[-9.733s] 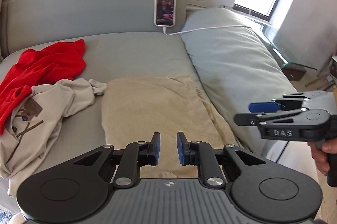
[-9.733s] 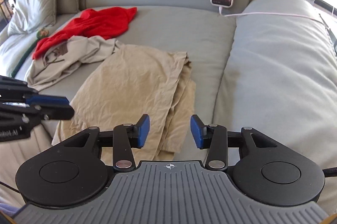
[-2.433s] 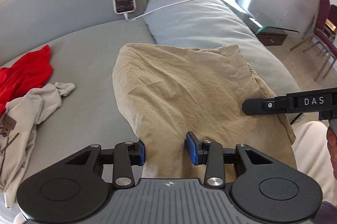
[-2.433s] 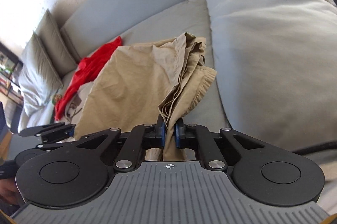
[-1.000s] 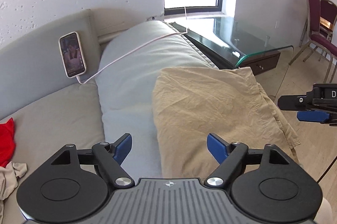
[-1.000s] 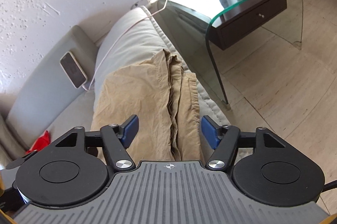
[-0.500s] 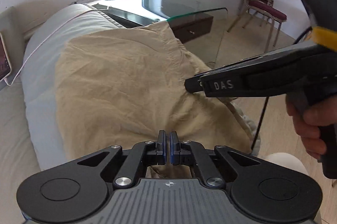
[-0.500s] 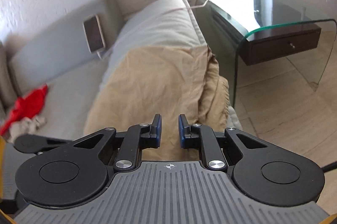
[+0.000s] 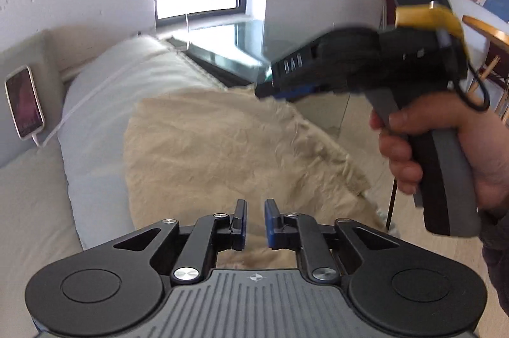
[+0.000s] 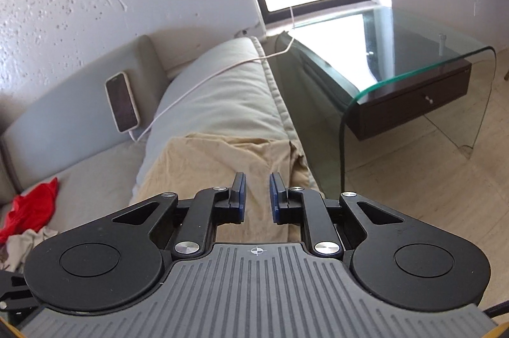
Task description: Fold clothes
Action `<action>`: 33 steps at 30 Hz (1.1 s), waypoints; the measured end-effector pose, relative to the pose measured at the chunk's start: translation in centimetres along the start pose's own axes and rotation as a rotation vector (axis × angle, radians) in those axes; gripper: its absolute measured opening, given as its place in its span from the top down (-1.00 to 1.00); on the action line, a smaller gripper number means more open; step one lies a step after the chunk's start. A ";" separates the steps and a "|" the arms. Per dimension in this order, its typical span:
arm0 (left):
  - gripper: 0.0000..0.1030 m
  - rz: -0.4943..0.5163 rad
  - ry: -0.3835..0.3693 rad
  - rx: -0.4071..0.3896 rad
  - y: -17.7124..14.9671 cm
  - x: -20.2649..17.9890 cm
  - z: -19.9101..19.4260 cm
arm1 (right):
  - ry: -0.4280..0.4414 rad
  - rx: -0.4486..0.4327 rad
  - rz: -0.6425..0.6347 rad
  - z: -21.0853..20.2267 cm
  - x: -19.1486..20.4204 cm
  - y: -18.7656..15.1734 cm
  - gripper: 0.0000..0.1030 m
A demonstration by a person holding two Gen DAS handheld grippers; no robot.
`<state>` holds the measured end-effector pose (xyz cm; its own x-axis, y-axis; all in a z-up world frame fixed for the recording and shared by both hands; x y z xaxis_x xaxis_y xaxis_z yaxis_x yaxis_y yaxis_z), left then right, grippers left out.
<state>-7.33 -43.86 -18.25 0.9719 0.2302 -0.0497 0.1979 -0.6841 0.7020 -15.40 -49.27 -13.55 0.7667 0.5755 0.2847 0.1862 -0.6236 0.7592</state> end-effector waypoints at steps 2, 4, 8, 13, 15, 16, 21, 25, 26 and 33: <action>0.86 0.028 -0.004 0.013 -0.6 -0.4 1.1 | 0.021 0.006 0.001 1.6 0.7 0.2 0.66; 0.88 0.061 -0.017 0.016 -0.5 -1.2 1.4 | 0.044 0.017 -0.018 3.2 1.3 0.2 0.66; 0.88 0.063 -0.049 0.037 -0.2 -1.8 1.9 | -0.030 0.084 -0.077 6.1 0.5 -0.7 0.78; 0.88 0.069 -0.043 0.040 0.0 -1.9 1.8 | -0.236 0.066 -0.007 5.5 -3.8 -1.2 0.83; 0.88 0.068 -0.041 0.035 -0.2 -1.8 1.5 | -0.262 0.047 0.057 3.6 -5.0 -1.0 0.83; 0.88 0.065 -0.043 0.034 -0.3 -1.8 1.3 | -0.222 0.045 0.095 2.4 -5.1 -0.9 0.83; 0.88 0.064 -0.065 0.041 -1.1 -2.3 0.6 | -0.035 0.079 0.109 -3.6 -1.4 -2.3 0.64; 0.88 0.066 -0.082 0.057 -2.1 -3.2 -0.1 | 0.017 0.184 0.002 -4.2 1.5 -6.0 0.44; 0.88 0.073 -0.085 0.062 -2.3 -3.4 -0.4 | -0.022 0.219 -0.025 -3.7 1.3 -7.1 0.44; 0.78 0.030 -0.016 0.092 -2.6 -2.6 -4.2 | -0.264 0.232 0.003 -7.1 -1.8 -8.7 0.57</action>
<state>-10.95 -39.78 -16.98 0.9793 0.1982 -0.0413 0.1789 -0.7513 0.6352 -22.80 -41.08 -16.53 0.8944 0.4354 0.1022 0.2951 -0.7463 0.5966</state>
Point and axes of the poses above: each gripper's, at about its wrist camera, not at the fingertips, and z roughly the way its jaws point, x to its left, y to its top, the point moved 6 cm from there along z, roughly the way its jaws point, and after that the axes turned 1 degree about z, right-handed, at the moved point
